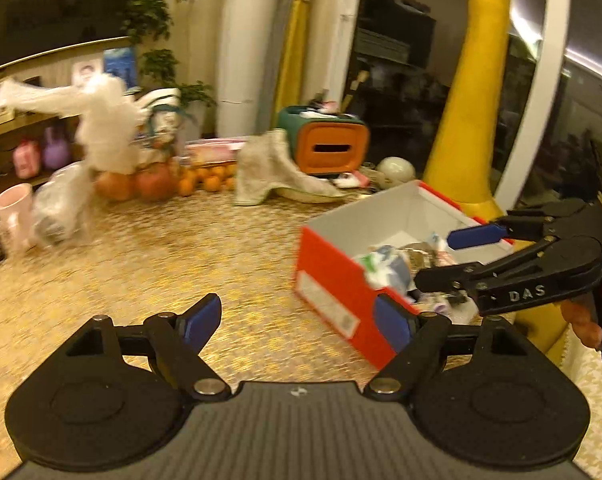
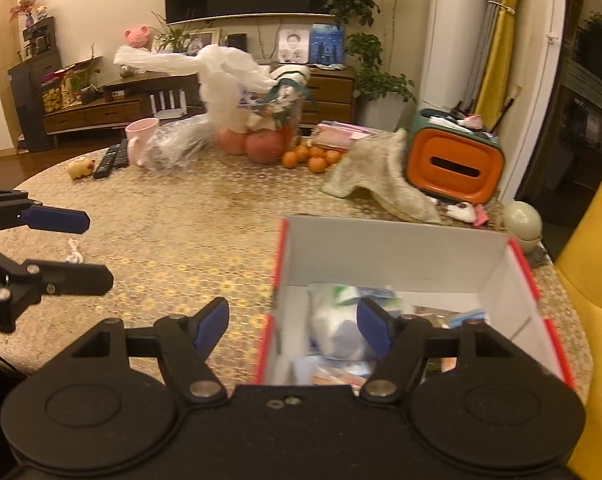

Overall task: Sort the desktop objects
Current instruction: 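Withdraw both tools from the box and reach the left tool toward the white cable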

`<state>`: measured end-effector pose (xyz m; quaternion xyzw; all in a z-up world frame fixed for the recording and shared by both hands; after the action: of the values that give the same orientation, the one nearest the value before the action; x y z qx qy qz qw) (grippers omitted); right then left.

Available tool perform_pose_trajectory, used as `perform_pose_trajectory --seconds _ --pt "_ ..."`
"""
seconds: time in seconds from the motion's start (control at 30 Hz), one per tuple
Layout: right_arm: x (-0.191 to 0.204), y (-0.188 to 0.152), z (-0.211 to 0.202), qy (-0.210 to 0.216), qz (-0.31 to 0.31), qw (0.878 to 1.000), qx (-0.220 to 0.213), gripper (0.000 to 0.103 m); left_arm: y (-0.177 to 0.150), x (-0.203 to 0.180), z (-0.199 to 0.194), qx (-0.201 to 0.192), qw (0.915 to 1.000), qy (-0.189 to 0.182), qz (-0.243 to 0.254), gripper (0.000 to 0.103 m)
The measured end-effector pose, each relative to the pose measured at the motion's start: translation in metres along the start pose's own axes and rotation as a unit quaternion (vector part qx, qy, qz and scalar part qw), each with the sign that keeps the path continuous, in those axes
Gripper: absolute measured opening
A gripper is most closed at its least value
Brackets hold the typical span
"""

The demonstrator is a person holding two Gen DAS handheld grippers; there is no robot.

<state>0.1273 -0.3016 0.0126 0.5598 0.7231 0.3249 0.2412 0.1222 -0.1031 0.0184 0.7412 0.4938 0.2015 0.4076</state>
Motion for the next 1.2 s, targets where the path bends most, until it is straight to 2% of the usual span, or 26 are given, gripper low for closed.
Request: perform_pose_trajectory --seconds 0.4,0.5,0.57,0.63,0.87,0.97,1.2 --pt "0.060 0.006 0.032 0.030 -0.004 1.000 0.009 0.072 -0.028 0.082 -0.024 -0.011 0.9943 0.089 -0.057 0.083" --pt "0.071 0.006 0.040 0.034 -0.005 0.999 0.013 0.076 -0.037 0.102 -0.027 -0.008 0.9915 0.109 -0.070 0.083" --pt "0.077 0.005 0.046 0.036 -0.006 0.999 0.015 0.082 -0.042 0.113 -0.027 -0.006 0.9893 0.123 -0.078 0.083" --pt "0.084 0.005 0.051 0.037 -0.012 0.999 0.018 0.082 -0.046 0.126 -0.026 -0.002 0.9870 0.136 -0.086 0.083" --pt "0.102 0.000 0.072 0.040 -0.022 0.999 0.027 0.083 -0.068 0.160 -0.015 0.020 0.9806 0.157 -0.116 0.083" --pt "0.108 -0.003 0.082 0.039 -0.025 0.998 0.030 0.083 -0.079 0.170 -0.009 0.029 0.9776 0.169 -0.122 0.089" --pt "0.113 -0.013 0.106 0.042 -0.020 0.998 0.047 0.084 -0.099 0.192 0.005 0.048 0.9698 0.193 -0.141 0.090"
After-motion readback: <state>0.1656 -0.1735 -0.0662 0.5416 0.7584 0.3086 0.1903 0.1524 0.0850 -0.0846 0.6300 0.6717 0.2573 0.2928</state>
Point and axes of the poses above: each gripper's, at about its wrist camera, not at the fingertips, and z roughly the way its jaws point, x to its left, y to its top, the point moved 4 cm from there along z, roughly the way its jaws point, and after that the axes turned 2 degrees about y, right-handed, at the moved point
